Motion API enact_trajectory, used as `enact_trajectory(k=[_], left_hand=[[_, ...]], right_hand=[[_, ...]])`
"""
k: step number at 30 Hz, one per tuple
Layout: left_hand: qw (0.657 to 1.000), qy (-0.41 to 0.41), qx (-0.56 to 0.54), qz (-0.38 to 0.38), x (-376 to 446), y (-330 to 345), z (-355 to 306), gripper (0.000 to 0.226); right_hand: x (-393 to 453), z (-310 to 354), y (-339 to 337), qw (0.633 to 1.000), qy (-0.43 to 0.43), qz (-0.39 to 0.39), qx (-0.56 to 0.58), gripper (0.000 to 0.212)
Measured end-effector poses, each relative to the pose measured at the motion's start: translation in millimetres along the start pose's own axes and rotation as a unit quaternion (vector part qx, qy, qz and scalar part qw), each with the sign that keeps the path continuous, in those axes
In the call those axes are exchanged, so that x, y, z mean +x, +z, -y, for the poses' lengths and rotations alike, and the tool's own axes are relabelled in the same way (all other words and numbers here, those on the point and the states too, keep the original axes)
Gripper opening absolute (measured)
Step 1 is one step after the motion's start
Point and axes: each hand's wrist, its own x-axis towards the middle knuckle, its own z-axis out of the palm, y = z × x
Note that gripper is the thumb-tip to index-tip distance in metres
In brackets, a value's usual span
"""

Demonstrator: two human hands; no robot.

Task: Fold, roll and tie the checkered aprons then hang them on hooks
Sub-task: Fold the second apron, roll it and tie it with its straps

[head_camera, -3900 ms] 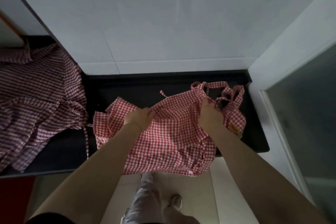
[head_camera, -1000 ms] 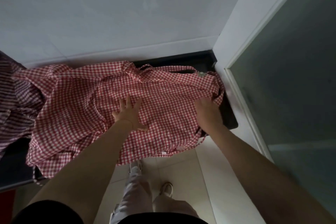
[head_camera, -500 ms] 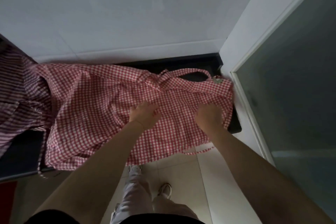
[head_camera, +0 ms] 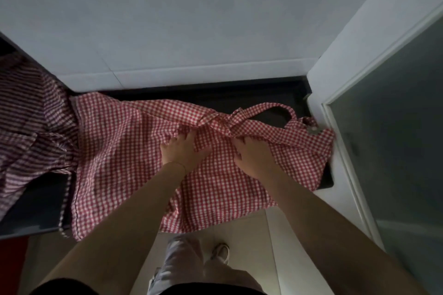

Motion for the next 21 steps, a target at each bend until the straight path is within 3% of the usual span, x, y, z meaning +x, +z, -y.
enact_trajectory(k=[3, 6, 8, 9, 10, 12, 14, 17, 19, 21], left_hand=[[0.999, -0.033, -0.001, -0.014, 7.3, 1.1, 1.0, 0.068], [0.999, -0.022, 0.029, 0.001, 13.6, 2.6, 11.6, 0.076], [1.0, -0.007, 0.013, 0.027, 17.5, 2.7, 18.5, 0.082], [0.999, 0.002, 0.01, 0.036, 18.3, 2.4, 20.4, 0.084], [0.999, 0.011, 0.011, 0.042, 18.1, 1.9, 21.4, 0.083], [0.999, 0.036, 0.0, 0.024, 19.0, -0.4, 25.6, 0.074], [0.994, 0.072, -0.064, -0.053, 17.1, -2.4, 29.6, 0.055], [0.971, 0.041, -0.095, -0.215, 16.1, -4.8, 38.9, 0.034], [0.971, -0.027, -0.077, -0.227, 20.3, -11.2, 53.0, 0.046], [0.983, -0.083, -0.072, -0.146, 27.7, -15.6, 73.3, 0.07]], right_hand=[[7.5, 7.4, 4.7, 0.999, -0.027, 0.011, 0.012, 0.061], [23.8, 3.3, -15.9, 0.983, 0.09, -0.038, 0.156, 0.071], [41.4, -4.5, -43.9, 0.909, 0.262, -0.09, 0.31, 0.087], [51.6, -8.2, -57.3, 0.871, 0.331, -0.119, 0.342, 0.092], [59.0, -9.3, -68.9, 0.859, 0.36, -0.147, 0.334, 0.093], [65.9, 2.3, -77.5, 0.89, 0.314, -0.187, 0.273, 0.09], [66.9, 23.1, -69.3, 0.934, 0.178, -0.205, 0.231, 0.077], [63.0, 55.8, -41.4, 0.987, -0.003, -0.099, 0.13, 0.052], [62.9, 72.0, -28.6, 0.995, -0.02, 0.011, 0.095, 0.068], [67.2, 76.4, -20.8, 0.99, 0.02, 0.119, 0.074, 0.098]])
